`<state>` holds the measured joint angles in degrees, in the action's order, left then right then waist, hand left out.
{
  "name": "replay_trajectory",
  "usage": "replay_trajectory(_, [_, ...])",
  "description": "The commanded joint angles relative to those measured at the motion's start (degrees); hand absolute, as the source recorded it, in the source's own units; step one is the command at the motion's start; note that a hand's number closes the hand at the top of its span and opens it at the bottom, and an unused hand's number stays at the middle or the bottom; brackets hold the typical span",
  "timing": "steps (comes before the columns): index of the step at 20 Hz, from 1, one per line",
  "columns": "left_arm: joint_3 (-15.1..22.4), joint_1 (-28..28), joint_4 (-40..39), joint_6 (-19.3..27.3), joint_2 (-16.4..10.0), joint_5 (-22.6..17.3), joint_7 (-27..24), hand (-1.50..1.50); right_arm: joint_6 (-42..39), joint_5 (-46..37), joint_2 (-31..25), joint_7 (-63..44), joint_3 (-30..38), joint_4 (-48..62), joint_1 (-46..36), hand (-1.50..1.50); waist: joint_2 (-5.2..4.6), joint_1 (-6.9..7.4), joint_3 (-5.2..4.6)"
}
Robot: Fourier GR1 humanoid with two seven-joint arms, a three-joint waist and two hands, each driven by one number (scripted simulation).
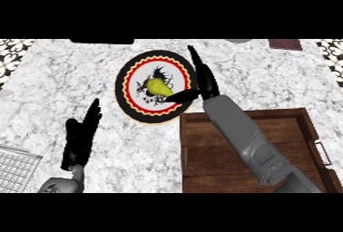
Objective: Pick the pear from the tray and place it in the plate
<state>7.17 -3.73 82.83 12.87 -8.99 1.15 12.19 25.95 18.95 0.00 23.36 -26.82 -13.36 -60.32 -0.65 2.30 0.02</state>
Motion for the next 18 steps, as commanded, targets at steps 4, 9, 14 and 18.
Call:
replay_trajectory(4, [-0.05, -0.09, 3.17, -0.75, -0.46, 0.52, 3.56, 0.00, 1.24, -0.84, 0.00, 4.03, 2.65, 4.94, 0.77, -1.50, -0.15, 0.24, 0.04])
replay_trajectory(9, [-3.17, -1.99, -3.19, -2.67, -0.75, -0.68, -1.60, 0.00, -1.23, -2.46, -2.50, 5.04, 4.28, 6.36, 1.30, -1.50, -0.02, -0.85, -0.01])
replay_trajectory(14, [-3.21, 1.28, -0.49, -2.03, 0.09, -0.22, -0.92, 0.00, -1.75, -2.74, -4.02, 6.87, 6.97, 4.32, 2.79, -1.50, 0.31, -1.23, -0.01])
replay_trajectory(18, [-0.52, 2.95, 5.63, -0.84, 0.58, 2.13, 2.97, 0.00, -0.09, -2.16, -4.79, 11.05, 9.28, 6.41, 4.94, -1.50, 0.18, -0.68, 0.04])
